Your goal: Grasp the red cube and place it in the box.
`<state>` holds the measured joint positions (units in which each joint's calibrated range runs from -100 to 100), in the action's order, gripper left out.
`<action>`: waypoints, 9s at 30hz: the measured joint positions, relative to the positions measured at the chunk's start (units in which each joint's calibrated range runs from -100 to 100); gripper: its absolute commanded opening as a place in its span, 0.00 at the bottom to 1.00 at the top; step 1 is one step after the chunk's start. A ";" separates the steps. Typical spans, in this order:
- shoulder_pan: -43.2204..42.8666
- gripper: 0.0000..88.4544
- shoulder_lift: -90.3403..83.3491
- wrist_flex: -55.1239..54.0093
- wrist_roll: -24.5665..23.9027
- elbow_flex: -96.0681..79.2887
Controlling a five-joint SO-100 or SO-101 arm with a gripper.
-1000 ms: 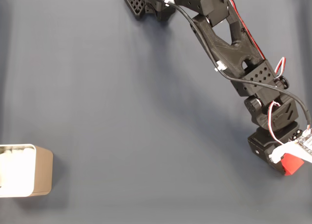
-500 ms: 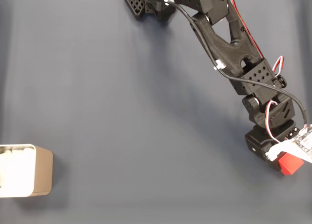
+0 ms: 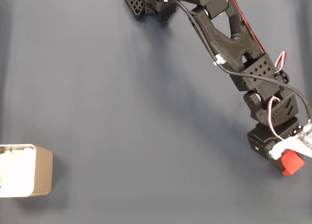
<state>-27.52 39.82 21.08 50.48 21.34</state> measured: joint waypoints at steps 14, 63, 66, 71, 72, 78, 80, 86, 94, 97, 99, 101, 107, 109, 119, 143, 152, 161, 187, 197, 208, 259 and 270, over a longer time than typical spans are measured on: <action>0.15 0.09 -2.26 1.99 0.73 -0.99; 7.57 0.03 -23.53 9.94 2.30 -10.67; 8.38 0.03 -24.92 10.58 2.30 -11.12; 9.94 0.03 -27.18 11.54 2.30 -11.39; 10.31 0.03 -27.62 11.54 2.30 -11.39; 12.31 0.03 -30.13 12.73 2.30 -11.39; 13.13 0.03 -31.18 13.21 2.30 -12.21; 15.73 0.03 -34.13 14.24 2.25 -13.92; 20.18 0.03 -37.08 15.51 2.34 -15.91; 21.59 0.03 -37.86 15.59 2.30 -16.73; 22.40 0.03 -38.21 15.59 2.30 -16.73; 23.29 0.03 -39.08 15.59 2.30 -16.91; 26.93 0.03 -40.30 15.75 2.83 -17.63; 28.26 0.03 -40.90 15.99 2.59 -18.26; 34.12 0.03 -41.42 16.07 2.49 -18.90; 41.84 0.03 -41.42 16.07 2.54 -18.90; 45.47 0.02 -41.42 16.07 2.64 -18.63; 49.63 0.02 -39.43 16.07 2.54 -15.55; 56.31 0.02 -28.83 15.99 2.20 -7.14; 58.46 0.02 -25.71 15.91 2.05 -4.61; 58.98 0.02 -23.53 15.83 2.05 -2.44; 59.79 0.54 -19.45 16.55 1.03 1.90; 59.72 0.61 -19.45 16.95 0.68 1.90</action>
<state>32.20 20.36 38.03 51.16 23.24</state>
